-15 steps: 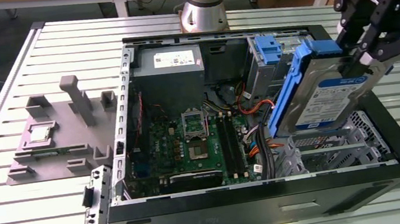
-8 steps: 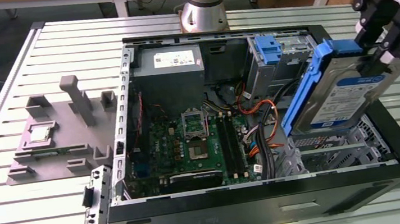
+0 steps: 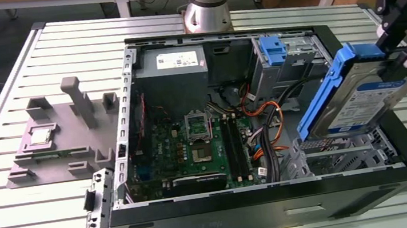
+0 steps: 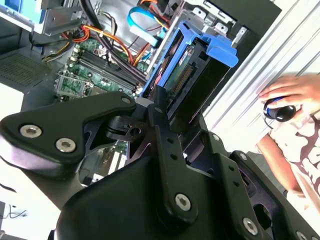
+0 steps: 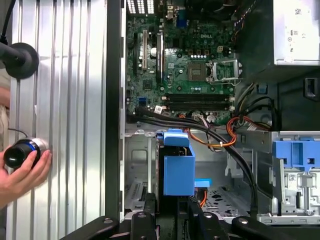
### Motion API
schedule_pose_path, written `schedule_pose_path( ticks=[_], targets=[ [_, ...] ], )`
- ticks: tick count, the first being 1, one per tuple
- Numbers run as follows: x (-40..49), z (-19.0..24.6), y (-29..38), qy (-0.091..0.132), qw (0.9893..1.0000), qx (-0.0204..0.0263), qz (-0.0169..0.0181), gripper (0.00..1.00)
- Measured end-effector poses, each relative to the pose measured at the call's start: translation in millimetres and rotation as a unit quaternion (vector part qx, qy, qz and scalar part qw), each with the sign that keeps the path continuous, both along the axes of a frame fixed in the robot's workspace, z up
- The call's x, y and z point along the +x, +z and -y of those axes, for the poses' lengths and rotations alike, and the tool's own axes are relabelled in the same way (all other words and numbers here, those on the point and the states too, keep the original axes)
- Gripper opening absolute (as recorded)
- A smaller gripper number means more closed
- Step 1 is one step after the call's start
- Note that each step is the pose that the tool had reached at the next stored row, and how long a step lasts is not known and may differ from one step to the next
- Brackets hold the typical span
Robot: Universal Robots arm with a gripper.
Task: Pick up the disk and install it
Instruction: 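Insert the disk into the insertion slot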
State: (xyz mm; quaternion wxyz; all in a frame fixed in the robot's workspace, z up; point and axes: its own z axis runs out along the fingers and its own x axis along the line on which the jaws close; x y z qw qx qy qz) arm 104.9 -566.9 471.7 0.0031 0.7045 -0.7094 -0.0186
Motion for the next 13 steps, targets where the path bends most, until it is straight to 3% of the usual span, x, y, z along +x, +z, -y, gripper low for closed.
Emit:
schedule_pose_path(
  ticks=[13],
  targets=[
    [5.2, 3.3, -13.4, 0.0, 1.0, 0.0, 0.0, 0.35]
  ],
)
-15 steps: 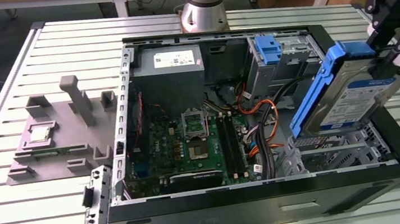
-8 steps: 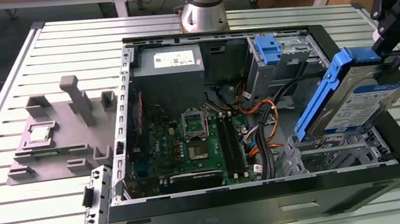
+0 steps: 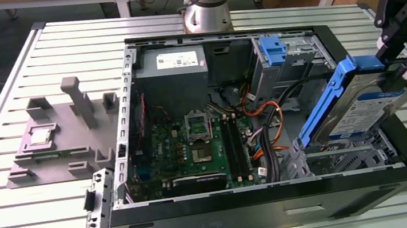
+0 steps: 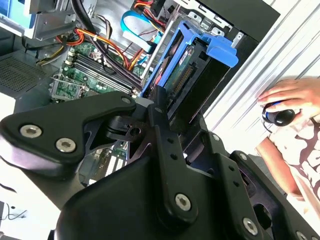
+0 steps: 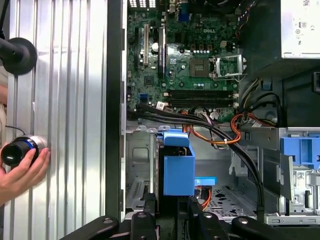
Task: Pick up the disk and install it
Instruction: 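Insert the disk into the insertion slot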
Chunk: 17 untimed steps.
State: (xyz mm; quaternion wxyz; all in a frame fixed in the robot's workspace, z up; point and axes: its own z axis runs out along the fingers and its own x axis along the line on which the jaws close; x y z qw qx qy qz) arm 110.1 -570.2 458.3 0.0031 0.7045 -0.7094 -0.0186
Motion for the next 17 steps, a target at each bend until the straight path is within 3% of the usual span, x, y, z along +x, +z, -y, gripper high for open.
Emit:
schedule_pose_path(
  ticks=[17],
  targets=[
    [3.1, 0.0, -7.4, -0.007, 1.0, 0.0, 0.0, 0.35]
  ],
)
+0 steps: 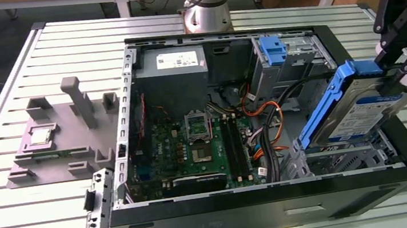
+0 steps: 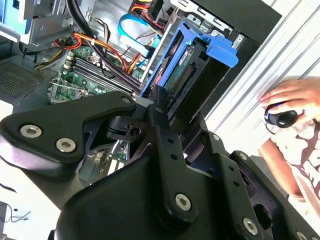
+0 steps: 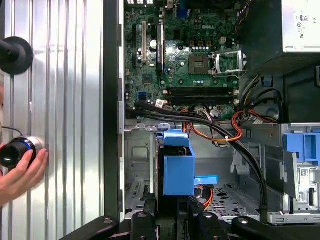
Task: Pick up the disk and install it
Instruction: 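Insert the disk into the insertion slot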
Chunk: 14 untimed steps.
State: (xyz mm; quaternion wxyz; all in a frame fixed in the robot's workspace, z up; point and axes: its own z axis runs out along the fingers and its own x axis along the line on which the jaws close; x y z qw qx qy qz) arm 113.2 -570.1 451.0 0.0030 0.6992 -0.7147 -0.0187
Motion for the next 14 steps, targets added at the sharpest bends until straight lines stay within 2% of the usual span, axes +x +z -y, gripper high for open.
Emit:
schedule_pose_path(
  ticks=[14],
  targets=[
    [-0.1, 0.0, -4.3, 0.0, 1.0, -0.0001, 0.0, 0.35]
  ],
)
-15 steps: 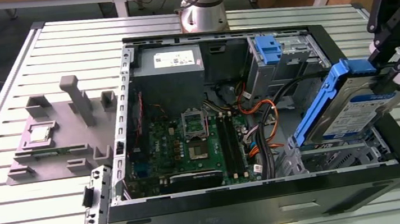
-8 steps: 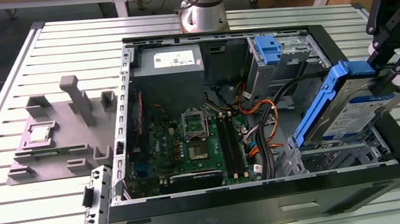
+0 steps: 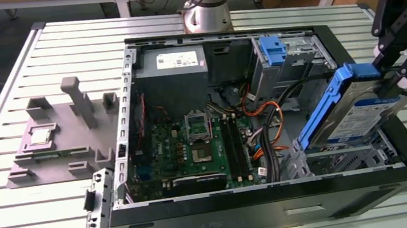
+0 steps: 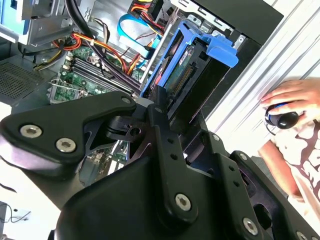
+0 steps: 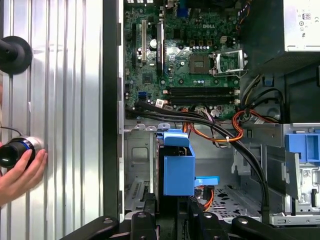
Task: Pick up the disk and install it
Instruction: 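Insert the disk into the insertion slot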
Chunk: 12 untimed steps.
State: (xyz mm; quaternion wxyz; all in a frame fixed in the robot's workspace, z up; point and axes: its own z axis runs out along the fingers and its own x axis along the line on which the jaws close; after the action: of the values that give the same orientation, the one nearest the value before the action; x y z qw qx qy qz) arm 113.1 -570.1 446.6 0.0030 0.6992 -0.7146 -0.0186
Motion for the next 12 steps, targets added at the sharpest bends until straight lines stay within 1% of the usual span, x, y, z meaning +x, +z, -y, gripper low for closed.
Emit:
schedule_pose_path(
  ticks=[6, 9, 12],
  targets=[
    [0.0, 0.1, -0.7, 0.0, 1.0, 0.0, 0.0, 0.35],
    [0.0, 0.1, -3.1, 0.0, 1.0, 0.0001, 0.0, 0.35],
    [0.0, 0.1, -7.1, 0.0, 1.0, 0.0, 0.0, 0.35]
  ],
)
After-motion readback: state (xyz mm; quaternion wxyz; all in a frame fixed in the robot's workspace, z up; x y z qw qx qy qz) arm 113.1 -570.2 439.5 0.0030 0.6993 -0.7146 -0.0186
